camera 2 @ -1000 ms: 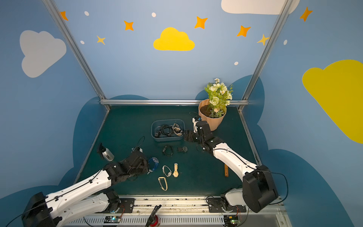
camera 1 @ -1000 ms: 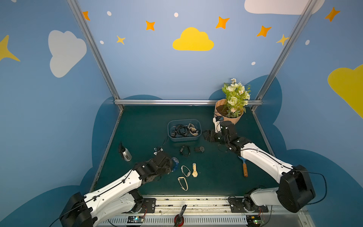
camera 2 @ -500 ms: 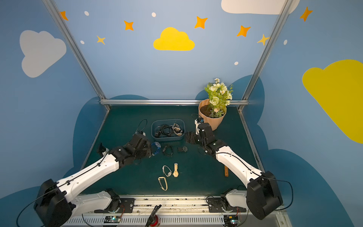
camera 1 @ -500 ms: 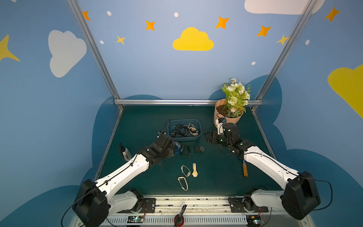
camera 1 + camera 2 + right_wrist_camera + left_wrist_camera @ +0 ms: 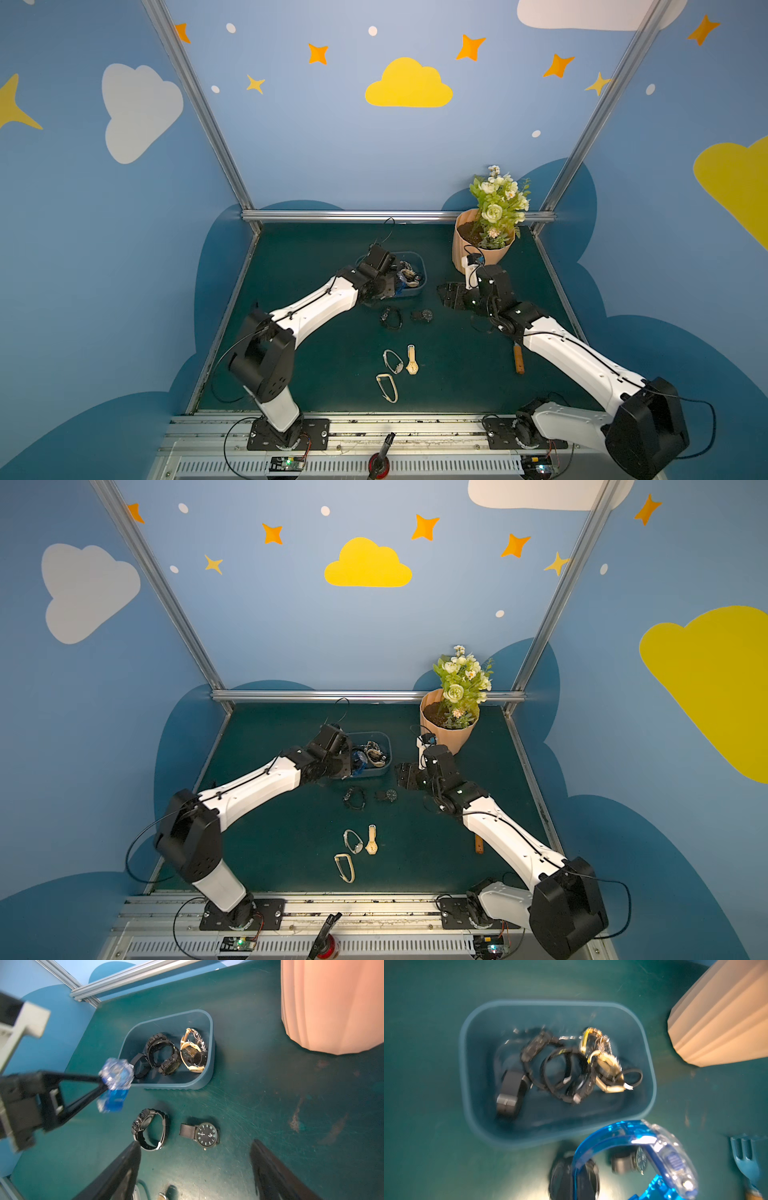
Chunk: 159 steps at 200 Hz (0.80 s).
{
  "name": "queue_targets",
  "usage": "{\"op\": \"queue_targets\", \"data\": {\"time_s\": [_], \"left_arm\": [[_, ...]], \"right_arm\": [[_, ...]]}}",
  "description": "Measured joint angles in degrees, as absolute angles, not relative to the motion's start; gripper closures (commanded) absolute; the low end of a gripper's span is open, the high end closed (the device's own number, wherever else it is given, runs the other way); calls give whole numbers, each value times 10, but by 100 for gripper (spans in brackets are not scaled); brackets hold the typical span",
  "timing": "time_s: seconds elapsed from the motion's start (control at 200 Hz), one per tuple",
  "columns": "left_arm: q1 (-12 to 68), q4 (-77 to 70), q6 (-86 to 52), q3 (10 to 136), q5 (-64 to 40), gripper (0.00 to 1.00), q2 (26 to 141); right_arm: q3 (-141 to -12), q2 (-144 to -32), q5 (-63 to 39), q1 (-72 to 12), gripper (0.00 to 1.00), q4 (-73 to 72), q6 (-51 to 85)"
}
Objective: Put the watch into the storage box
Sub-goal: Pick up the watch at the center of the board, then place the watch in the storage box.
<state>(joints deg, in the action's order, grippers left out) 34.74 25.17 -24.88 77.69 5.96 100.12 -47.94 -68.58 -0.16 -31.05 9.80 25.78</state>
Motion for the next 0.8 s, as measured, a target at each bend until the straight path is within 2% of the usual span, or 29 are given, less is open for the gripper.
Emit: {"op": "queue_targets", "data": {"time_s": [0.255,0.501,0.686,0.796], "left_arm": [[344,282,-202,938,84,96,1149],[339,312,-181,1032,103,95,1247],[339,337,-172,1072,116,81,1286],[338,346,-171,1072,120,65,1285]], "right_arm": [[-467,-660,4,-310,16,115,260],[-465,-656,6,-309,16,119,262],[-464,-656,6,-309,16,119,266],[-464,-656,6,-309,16,119,266]]}}
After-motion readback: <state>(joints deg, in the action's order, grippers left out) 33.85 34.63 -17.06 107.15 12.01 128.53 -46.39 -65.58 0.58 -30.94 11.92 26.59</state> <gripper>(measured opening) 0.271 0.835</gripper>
